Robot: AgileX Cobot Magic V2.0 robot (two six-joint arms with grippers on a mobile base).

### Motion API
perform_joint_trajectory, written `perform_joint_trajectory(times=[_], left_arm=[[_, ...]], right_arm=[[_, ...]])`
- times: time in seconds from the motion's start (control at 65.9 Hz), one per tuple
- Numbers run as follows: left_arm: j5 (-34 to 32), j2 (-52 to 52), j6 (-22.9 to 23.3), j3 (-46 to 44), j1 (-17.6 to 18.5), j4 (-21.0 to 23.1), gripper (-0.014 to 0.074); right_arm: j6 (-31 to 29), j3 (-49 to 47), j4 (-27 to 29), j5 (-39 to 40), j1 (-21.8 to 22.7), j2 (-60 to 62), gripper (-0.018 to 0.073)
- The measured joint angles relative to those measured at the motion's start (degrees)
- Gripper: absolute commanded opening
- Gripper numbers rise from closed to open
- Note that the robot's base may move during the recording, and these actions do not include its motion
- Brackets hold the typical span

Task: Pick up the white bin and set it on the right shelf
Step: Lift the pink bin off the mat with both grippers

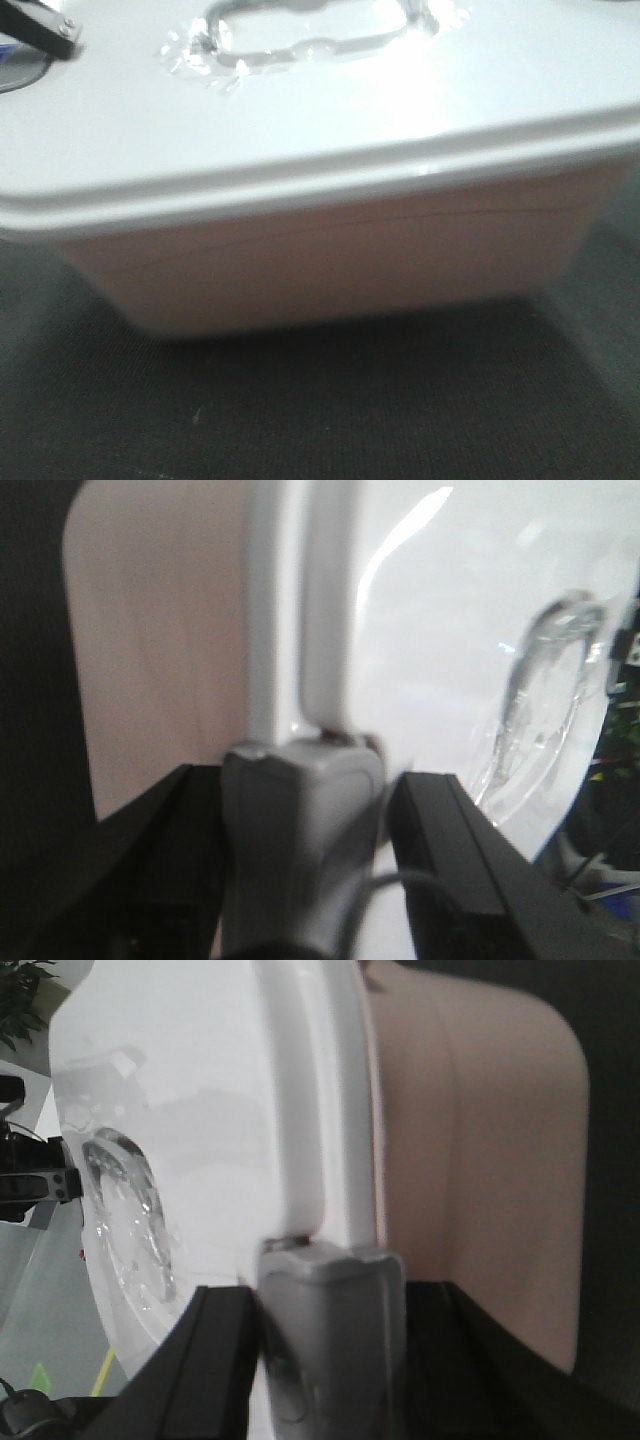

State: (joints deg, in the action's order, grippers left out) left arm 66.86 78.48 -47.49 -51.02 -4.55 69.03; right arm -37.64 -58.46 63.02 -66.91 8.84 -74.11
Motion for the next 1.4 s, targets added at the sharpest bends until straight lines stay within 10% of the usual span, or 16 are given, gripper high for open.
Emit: perform_joint_trajectory(times=[1.397], left_arm=[[-1.0,-28.7,2.5,-5.1,-0.5,-4.7,0.0283]], right_arm=[[-0.2,-0.5,-1.4,-1.5,0.0,25.8,0.0303]])
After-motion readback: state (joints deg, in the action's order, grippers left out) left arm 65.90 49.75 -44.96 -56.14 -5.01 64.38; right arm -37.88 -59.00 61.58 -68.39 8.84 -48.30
